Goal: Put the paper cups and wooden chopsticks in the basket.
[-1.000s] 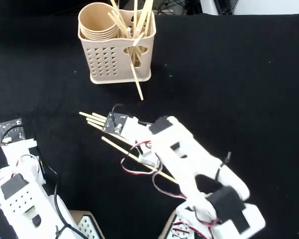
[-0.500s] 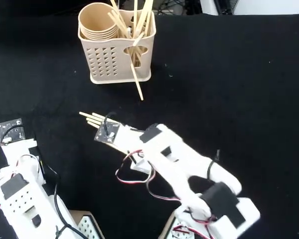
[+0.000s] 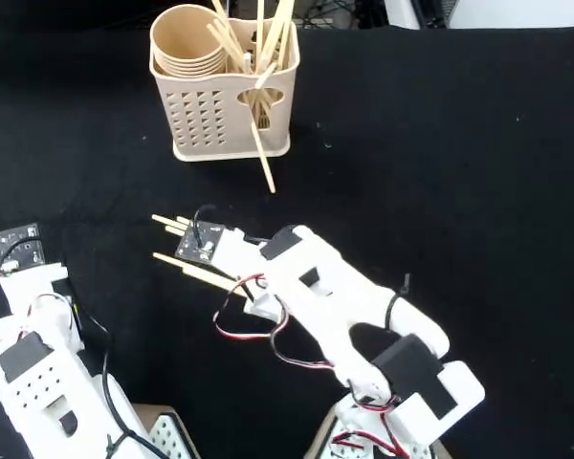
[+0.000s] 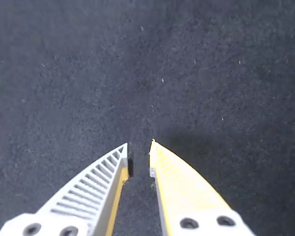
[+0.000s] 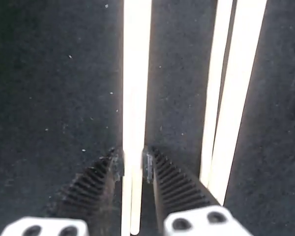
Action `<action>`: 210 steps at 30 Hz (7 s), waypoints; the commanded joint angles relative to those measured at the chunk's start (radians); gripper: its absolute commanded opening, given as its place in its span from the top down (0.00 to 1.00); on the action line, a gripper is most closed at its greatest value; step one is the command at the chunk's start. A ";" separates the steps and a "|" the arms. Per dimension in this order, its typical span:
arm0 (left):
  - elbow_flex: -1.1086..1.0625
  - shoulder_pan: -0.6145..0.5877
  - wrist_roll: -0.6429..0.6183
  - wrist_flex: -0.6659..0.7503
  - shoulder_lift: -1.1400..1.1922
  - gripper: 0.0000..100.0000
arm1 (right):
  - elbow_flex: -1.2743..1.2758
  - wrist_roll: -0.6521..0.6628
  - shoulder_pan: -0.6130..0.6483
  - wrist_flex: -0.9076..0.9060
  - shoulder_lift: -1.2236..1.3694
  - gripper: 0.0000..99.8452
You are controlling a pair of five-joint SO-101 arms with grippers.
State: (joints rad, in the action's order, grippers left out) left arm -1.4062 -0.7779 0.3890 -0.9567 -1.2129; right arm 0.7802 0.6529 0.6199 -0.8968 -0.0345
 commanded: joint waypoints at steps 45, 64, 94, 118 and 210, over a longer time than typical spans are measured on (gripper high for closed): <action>0.054 0.001 -0.003 0.008 -0.012 0.91 | -0.378 0.091 -0.104 -0.068 0.199 0.84; 0.056 -0.001 -0.003 0.008 -0.012 0.91 | -0.420 0.083 -0.094 -0.046 0.292 0.99; 0.054 0.001 -0.003 0.008 -0.012 0.91 | -0.143 0.084 -0.091 -0.061 -0.070 0.85; 0.054 0.001 -0.003 0.009 -0.012 0.91 | -0.229 0.006 -0.017 -0.023 0.163 0.81; -0.107 0.242 -0.003 0.017 -0.012 0.91 | -0.392 -0.726 -0.425 1.369 -0.005 0.99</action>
State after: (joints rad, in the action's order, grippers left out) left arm -1.5182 -0.5478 0.3874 -0.9567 -1.2144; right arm 0.3890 -0.0652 0.2087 0.4166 -0.0437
